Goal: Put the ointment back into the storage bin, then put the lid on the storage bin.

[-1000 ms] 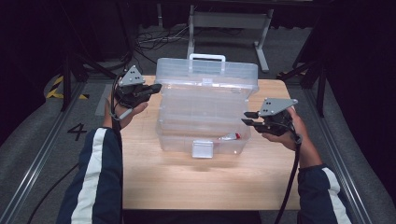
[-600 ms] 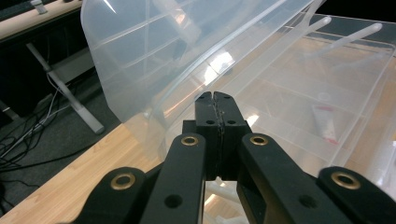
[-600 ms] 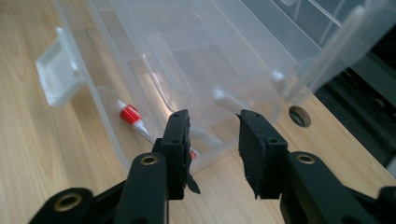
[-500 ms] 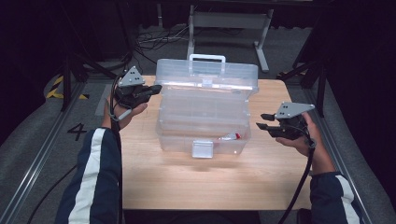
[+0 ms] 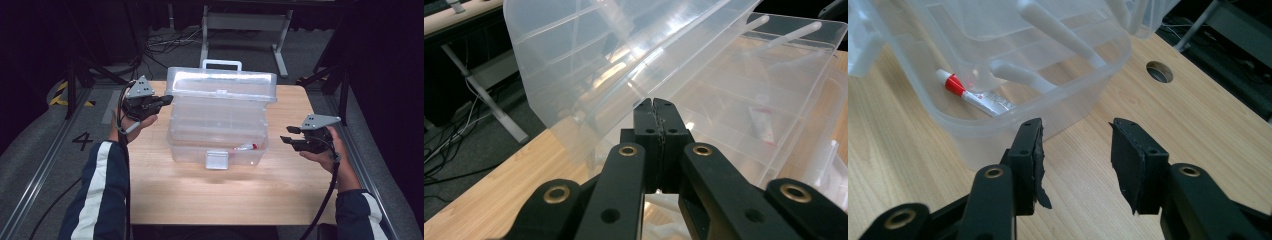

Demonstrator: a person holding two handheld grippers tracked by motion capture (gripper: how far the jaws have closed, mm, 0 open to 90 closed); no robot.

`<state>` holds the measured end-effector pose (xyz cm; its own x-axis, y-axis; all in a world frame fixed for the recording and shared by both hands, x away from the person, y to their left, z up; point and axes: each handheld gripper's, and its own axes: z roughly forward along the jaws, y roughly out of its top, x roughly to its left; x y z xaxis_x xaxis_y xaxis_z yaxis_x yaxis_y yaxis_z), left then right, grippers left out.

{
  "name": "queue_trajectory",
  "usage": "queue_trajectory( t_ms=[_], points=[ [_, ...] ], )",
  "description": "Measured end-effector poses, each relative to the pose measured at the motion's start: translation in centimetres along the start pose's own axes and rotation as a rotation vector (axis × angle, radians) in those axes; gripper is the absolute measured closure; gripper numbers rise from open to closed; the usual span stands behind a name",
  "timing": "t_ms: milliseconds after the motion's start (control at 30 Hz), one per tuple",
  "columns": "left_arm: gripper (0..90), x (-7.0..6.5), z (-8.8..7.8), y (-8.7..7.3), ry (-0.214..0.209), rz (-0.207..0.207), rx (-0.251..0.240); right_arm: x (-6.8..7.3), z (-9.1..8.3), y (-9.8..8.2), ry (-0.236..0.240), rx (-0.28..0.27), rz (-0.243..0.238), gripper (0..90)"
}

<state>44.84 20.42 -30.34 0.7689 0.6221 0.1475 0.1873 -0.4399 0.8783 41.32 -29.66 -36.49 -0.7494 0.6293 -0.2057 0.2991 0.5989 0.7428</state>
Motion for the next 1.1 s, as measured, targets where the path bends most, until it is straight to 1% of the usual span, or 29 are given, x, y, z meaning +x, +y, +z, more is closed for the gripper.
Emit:
queue_trajectory(
  t_ms=[167, 200, 267, 333, 400, 433, 500, 600, 667, 700, 933, 1100],
  points=[
    [89.9, -0.4, -0.2, -0.2, -0.005, 0.006, -0.006, 0.0, 0.4, -0.1, -0.012, -0.004, 0.012, 54.6],
    [89.9, -0.5, -0.2, -0.3, -0.008, 0.009, -0.009, 0.1, 0.7, 0.2, -0.025, 0.003, 0.004, 54.5],
    [89.9, -0.6, -0.2, -0.5, -0.004, 0.014, -0.008, 0.2, 0.8, 0.3, -0.026, 0.007, -0.004, 54.3],
    [89.8, -0.8, -0.2, -0.6, 0.000, 0.019, -0.003, 0.5, 1.0, 0.5, -0.009, 0.005, -0.009, 54.0],
    [89.9, -0.9, -0.3, -0.7, 0.011, 0.027, -0.002, 0.6, 1.1, 0.4, -0.006, 0.007, -0.010, 53.3],
    [89.8, -1.0, -0.3, -0.9, 0.011, 0.024, -0.008, 0.6, 1.2, 0.4, -0.006, 0.008, -0.006, 52.9],
    [89.9, -1.1, -0.3, -1.1, 0.011, 0.020, -0.016, 0.6, 1.3, 0.4, -0.016, 0.009, -0.004, 52.4],
    [89.9, -1.4, -0.4, -1.4, 0.009, 0.023, -0.012, 0.7, 1.4, 0.6, -0.013, 0.009, -0.007, 50.9],
    [89.8, -1.5, -0.5, -1.5, 0.000, 0.021, -0.017, 0.7, 1.6, 0.7, -0.013, 0.009, -0.008, 50.4],
    [89.8, -1.6, -0.6, -1.6, 0.006, 0.026, -0.015, 0.7, 1.7, 0.7, -0.009, 0.009, -0.007, 50.2],
    [89.9, -2.2, -0.7, -2.4, 0.001, 0.029, -0.009, 1.0, 1.8, 0.8, -0.002, 0.005, -0.002, 47.9],
    [89.9, -2.6, -0.8, -2.8, -0.001, 0.037, 0.008, 1.3, 2.1, 0.7, 0.005, 0.016, -0.008, 47.0]
  ],
)
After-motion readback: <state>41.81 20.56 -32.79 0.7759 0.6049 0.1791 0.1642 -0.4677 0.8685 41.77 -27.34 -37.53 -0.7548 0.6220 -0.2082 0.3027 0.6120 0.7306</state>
